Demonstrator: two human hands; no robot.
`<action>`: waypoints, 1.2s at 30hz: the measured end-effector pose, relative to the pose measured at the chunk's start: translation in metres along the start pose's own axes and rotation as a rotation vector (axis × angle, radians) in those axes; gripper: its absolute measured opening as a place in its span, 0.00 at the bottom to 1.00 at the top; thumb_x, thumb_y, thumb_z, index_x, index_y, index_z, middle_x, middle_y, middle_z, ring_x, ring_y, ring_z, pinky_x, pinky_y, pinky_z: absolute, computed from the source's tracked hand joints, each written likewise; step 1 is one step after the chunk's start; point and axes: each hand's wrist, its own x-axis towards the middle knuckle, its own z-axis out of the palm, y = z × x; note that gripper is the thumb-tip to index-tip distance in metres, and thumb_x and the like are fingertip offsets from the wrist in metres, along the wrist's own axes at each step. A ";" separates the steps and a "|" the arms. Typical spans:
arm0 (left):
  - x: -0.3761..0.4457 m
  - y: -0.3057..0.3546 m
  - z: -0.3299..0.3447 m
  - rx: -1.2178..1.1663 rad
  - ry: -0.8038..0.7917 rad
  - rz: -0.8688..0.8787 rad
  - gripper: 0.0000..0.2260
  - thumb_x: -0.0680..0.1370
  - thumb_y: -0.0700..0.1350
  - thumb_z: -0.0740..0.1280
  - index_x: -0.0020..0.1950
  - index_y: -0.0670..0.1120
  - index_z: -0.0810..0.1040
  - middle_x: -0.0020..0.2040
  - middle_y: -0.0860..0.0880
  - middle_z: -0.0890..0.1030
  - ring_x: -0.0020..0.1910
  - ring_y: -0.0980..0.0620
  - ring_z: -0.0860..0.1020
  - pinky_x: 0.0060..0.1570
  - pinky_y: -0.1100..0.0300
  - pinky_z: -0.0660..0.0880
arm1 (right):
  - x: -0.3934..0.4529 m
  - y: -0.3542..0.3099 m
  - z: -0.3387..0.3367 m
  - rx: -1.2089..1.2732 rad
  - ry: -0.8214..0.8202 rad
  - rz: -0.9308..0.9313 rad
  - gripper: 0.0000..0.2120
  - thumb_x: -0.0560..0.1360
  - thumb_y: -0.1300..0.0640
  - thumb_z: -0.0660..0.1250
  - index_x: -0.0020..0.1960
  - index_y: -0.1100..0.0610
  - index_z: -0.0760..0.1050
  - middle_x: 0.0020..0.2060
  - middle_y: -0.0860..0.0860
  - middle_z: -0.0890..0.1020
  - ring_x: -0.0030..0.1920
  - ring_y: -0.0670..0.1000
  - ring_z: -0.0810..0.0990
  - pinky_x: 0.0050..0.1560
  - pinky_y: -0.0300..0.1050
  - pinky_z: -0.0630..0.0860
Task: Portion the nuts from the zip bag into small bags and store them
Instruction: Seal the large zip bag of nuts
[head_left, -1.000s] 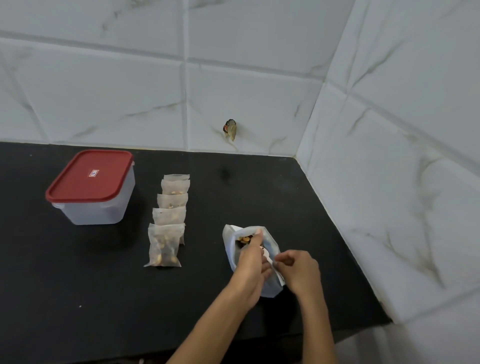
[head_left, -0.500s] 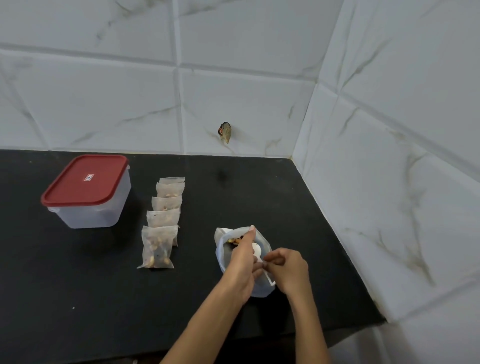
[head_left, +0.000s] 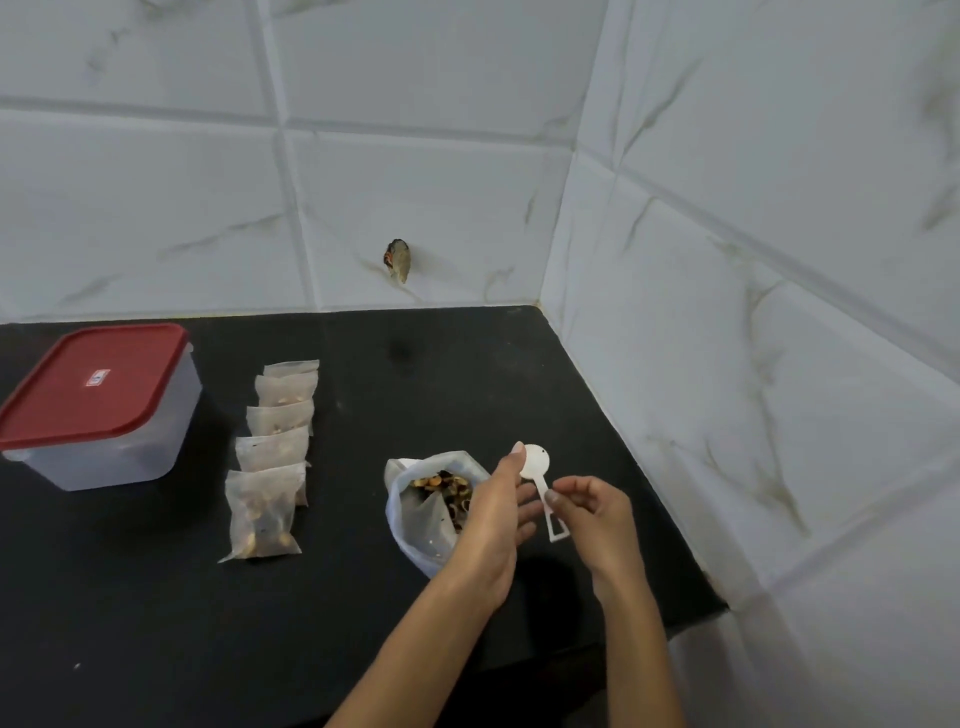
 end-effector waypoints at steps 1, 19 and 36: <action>0.001 -0.002 0.005 0.017 -0.023 -0.012 0.22 0.81 0.54 0.59 0.68 0.40 0.71 0.48 0.49 0.79 0.51 0.52 0.78 0.60 0.56 0.71 | 0.001 0.004 -0.005 0.001 0.029 0.013 0.06 0.74 0.62 0.69 0.46 0.53 0.77 0.42 0.50 0.82 0.44 0.47 0.80 0.39 0.35 0.73; 0.035 -0.045 0.025 0.257 -0.080 -0.114 0.09 0.81 0.50 0.61 0.51 0.44 0.75 0.43 0.50 0.74 0.45 0.53 0.74 0.46 0.60 0.72 | 0.008 0.045 -0.025 -0.309 0.263 0.084 0.04 0.74 0.62 0.69 0.46 0.54 0.77 0.42 0.48 0.81 0.44 0.47 0.79 0.46 0.41 0.75; 0.001 -0.005 -0.080 0.568 0.699 0.274 0.36 0.72 0.49 0.73 0.74 0.45 0.59 0.74 0.43 0.58 0.73 0.43 0.57 0.69 0.43 0.57 | -0.004 -0.003 0.045 -0.451 -0.129 0.188 0.17 0.74 0.49 0.67 0.60 0.56 0.71 0.52 0.51 0.79 0.54 0.53 0.78 0.49 0.45 0.73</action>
